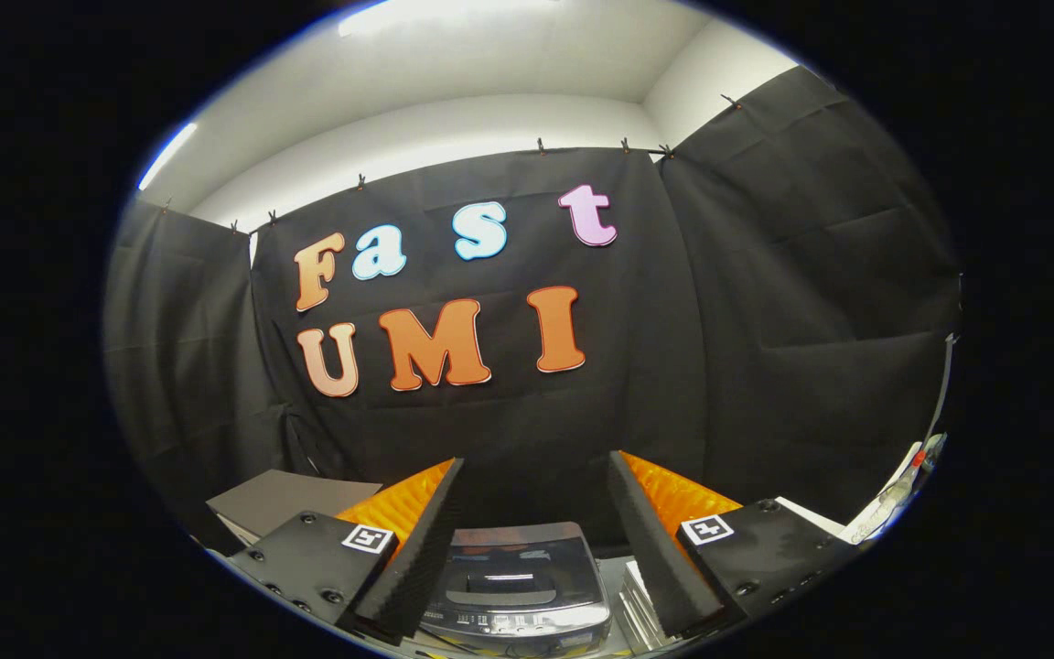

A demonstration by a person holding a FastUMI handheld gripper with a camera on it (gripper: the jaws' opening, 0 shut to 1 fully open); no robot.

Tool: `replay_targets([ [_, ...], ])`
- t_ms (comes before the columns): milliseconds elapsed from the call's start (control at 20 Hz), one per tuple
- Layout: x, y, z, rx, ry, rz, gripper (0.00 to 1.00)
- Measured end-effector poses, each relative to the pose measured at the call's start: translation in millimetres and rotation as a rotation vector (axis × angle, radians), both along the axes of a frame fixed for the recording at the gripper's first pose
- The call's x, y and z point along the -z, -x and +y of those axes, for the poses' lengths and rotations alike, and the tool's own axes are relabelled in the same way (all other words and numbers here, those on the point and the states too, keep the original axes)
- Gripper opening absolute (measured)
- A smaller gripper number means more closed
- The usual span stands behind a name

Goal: Put the clothes into the washing machine and then close the washing machine lid.

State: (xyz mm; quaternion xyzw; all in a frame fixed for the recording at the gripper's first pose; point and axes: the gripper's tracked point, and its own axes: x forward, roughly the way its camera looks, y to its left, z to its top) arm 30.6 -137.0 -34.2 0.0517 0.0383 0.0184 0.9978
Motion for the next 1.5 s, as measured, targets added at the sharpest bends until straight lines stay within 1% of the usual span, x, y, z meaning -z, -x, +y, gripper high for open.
replay_targets([
  [1500, 12.3, 7.4, 0.6, 0.005, -0.024, 0.011, 0.98],
])
